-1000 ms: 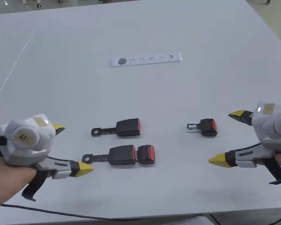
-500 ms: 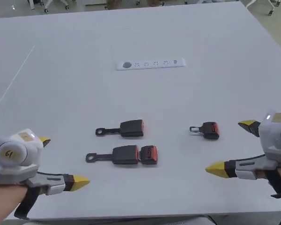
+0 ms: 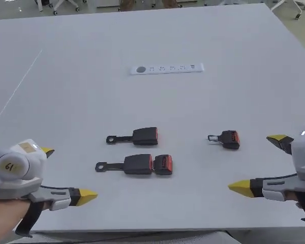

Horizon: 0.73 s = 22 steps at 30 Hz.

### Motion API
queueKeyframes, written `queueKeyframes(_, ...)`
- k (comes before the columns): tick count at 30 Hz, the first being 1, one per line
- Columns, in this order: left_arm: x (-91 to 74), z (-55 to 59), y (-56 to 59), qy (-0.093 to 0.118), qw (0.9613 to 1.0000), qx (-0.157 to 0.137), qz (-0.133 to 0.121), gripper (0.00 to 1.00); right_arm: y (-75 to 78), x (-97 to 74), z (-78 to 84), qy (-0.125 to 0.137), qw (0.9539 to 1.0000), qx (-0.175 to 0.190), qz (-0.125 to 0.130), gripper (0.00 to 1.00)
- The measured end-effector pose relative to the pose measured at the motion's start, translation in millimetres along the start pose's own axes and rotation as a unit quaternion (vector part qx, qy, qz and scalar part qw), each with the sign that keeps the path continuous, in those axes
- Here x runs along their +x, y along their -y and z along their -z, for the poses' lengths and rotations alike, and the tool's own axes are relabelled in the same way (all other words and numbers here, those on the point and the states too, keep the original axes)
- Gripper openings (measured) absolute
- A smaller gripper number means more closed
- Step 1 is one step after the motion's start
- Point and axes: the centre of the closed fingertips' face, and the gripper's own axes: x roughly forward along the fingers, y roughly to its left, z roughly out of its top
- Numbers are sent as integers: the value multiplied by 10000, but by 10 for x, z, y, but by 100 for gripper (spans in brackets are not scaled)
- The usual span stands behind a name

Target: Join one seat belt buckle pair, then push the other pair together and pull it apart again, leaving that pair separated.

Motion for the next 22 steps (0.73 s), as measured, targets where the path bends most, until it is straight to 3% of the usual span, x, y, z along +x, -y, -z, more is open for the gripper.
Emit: queueKeyframes(22,-113,-114,121,103,9999,135,16,100,-38,-151,-52,113,9999,-103,48,100)
